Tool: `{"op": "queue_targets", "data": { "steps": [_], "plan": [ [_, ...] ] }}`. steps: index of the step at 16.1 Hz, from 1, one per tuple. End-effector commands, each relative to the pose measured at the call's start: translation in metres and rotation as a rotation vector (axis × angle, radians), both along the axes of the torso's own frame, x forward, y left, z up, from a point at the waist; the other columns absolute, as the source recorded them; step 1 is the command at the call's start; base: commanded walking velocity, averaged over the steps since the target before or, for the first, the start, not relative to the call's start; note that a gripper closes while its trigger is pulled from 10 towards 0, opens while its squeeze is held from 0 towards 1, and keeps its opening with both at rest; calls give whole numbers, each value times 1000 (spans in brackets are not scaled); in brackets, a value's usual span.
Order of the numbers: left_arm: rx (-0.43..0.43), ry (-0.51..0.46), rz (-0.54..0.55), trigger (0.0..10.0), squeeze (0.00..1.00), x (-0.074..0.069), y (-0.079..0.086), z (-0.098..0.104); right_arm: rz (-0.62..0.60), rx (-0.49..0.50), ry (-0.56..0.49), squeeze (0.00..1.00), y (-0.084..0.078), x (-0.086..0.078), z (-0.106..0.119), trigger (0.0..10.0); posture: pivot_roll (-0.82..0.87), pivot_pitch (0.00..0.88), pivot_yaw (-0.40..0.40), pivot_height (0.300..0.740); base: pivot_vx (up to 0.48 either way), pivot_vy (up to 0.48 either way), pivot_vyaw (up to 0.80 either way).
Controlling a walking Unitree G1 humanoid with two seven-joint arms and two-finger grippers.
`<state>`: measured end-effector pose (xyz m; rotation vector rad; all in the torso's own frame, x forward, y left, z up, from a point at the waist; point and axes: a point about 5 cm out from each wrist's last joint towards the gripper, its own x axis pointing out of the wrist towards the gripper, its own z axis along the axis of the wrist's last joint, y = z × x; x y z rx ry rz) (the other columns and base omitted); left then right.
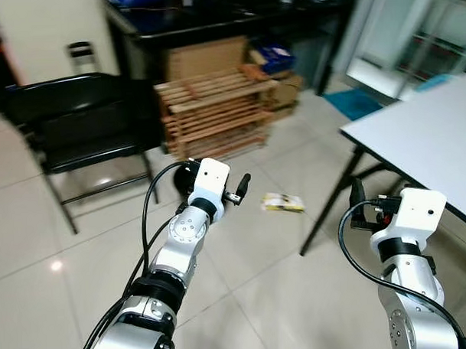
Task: Picking trash to rubbish bin
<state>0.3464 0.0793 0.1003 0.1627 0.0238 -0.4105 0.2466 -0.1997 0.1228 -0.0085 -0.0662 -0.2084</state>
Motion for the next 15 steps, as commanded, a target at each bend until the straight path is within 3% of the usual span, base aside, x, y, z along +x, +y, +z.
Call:
{"op": "queue_targets", "data": {
  "steps": [1, 15],
  "plan": [
    [1, -31, -31, 10000, 0, 1, -5, 7, -21, -3, 10, 0, -5, -2, -1, 10000, 125, 16, -46, 740, 0, 0, -681],
    [-26, -46, -86, 10000, 0, 1, -14, 14, -43, -29, 11, 0, -9, -1, 0, 10000, 128, 4, -44, 740, 0, 0, -680]
  ]
}}
